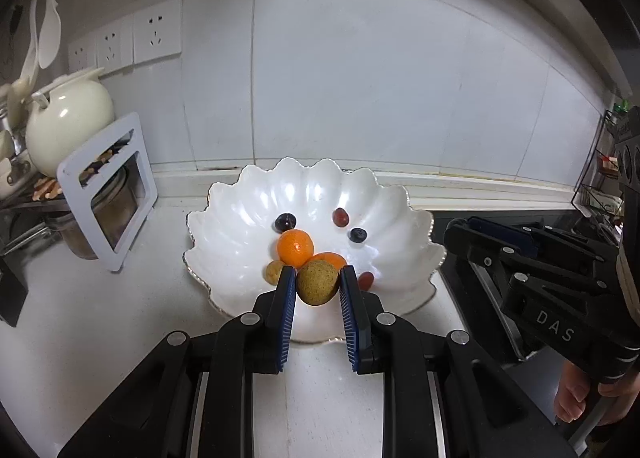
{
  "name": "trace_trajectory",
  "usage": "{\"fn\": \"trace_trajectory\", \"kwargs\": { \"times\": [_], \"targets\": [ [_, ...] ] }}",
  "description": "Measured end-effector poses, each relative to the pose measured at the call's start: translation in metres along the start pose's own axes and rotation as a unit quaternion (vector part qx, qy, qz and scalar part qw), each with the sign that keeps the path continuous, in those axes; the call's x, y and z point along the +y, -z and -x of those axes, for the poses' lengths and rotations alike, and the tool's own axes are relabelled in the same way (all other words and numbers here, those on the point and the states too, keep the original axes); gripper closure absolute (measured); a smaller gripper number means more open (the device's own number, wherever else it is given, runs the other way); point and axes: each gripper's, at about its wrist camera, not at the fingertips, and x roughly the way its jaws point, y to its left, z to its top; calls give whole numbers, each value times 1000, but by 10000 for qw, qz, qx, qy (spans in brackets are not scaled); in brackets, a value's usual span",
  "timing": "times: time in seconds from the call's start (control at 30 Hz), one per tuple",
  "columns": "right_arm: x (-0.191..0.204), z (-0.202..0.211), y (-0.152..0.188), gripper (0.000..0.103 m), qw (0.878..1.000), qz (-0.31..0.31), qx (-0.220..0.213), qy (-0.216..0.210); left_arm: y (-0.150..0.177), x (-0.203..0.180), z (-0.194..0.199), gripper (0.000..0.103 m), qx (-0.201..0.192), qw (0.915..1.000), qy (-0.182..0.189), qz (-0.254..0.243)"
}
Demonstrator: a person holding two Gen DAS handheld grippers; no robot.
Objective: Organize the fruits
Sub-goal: 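Carry the tan fruit and dark plum up over the white bowl with both tools, then open both tools above the bowl to release the tan fruit and plum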
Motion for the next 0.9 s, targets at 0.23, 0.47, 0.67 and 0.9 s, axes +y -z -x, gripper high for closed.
{"fn": "trace_trajectory", "kwargs": {
  "times": [0.23, 0.47, 0.67, 0.9],
  "targets": [
    [-6, -32, -10, 79, 9997, -60, 230, 44, -9, 8, -27, 80, 158, 9997, -175, 73],
    [-11, -54, -12, 79, 9991, -104, 407, 98, -14, 11, -50, 80, 381, 9990, -230, 102],
    [-14, -68, -12, 78, 9980, -111, 600, 191, -14, 12, -62, 77, 505, 9981, -355, 81],
    [-16, -66, -8, 70, 9974, -137, 663, 255, -13, 11, -59, 59, 476, 9978, -459, 69]
  ]
}}
